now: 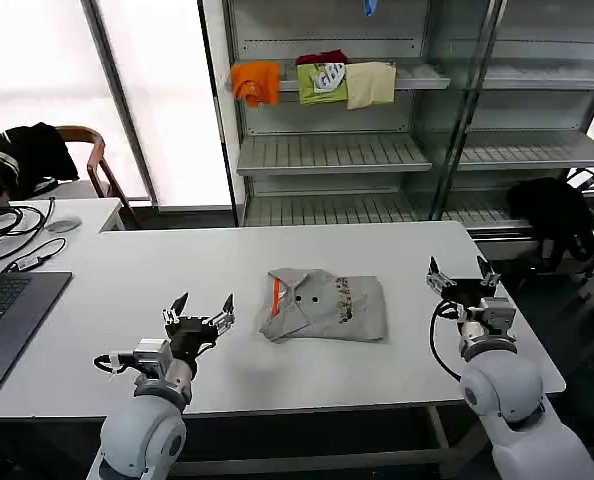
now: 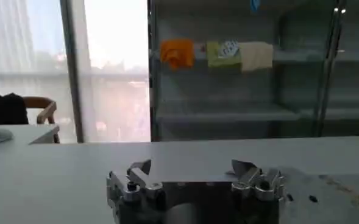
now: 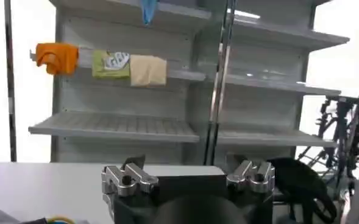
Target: Fold and organize the clothes.
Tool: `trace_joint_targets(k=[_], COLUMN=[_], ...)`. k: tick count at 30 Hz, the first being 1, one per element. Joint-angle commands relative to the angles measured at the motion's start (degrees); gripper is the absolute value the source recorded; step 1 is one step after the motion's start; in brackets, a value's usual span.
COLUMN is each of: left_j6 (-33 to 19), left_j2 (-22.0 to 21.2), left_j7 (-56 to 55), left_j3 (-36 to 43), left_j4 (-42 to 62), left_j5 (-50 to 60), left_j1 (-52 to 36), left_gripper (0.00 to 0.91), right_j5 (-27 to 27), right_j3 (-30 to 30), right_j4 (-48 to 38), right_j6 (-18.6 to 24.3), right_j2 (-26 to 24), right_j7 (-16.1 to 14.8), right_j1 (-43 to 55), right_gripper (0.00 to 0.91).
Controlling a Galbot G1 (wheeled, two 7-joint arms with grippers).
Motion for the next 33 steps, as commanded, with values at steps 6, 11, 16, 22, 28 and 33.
trace_joint_targets(k=[6, 11, 16, 22, 28, 33], left_j6=[-0.1, -0.1, -0.1, -0.1, -0.1, -0.1], left_j2=[-0.2, -0.2, -0.1, -0.1, 0.1, 0.1], left_j7=[0.0, 0.0, -0.1, -0.2, -0.2, -0.2], left_j3=[-0.7, -1.1, -1.5, -2.1, -2.5, -2.5], left_j4=[0.1, 0.2, 0.4, 0.3, 0.3, 0.1], left_j5=[0.5, 0.5, 0.4, 0.4, 0.2, 0.1], left_j1=[0.2, 0.1, 0.1, 0.2, 0.3, 0.3], left_gripper=[0.907, 0.907, 0.907, 0.907, 0.907, 0.907], right_j5=[2.6, 2.7, 2.9, 2.9, 2.7, 2.6], right_j3=[3.8, 4.0, 3.8, 3.2, 2.6, 2.9], right_j4=[1.0, 0.2, 0.2, 0.1, -0.1, 0.2], right_j6=[1.1, 0.4, -0.3, -0.3, -0.2, -0.3], right_j2=[-2.6, -2.7, -2.4, -1.9, -1.6, -1.4], right_j7=[-0.4, -0.9, -1.4, -1.4, -1.4, -1.3], right_j1=[-3.3, -3.7, -4.2, -4.6, -4.5, -4.4], right_gripper=[0.907, 0.907, 0.907, 0.907, 0.907, 0.907])
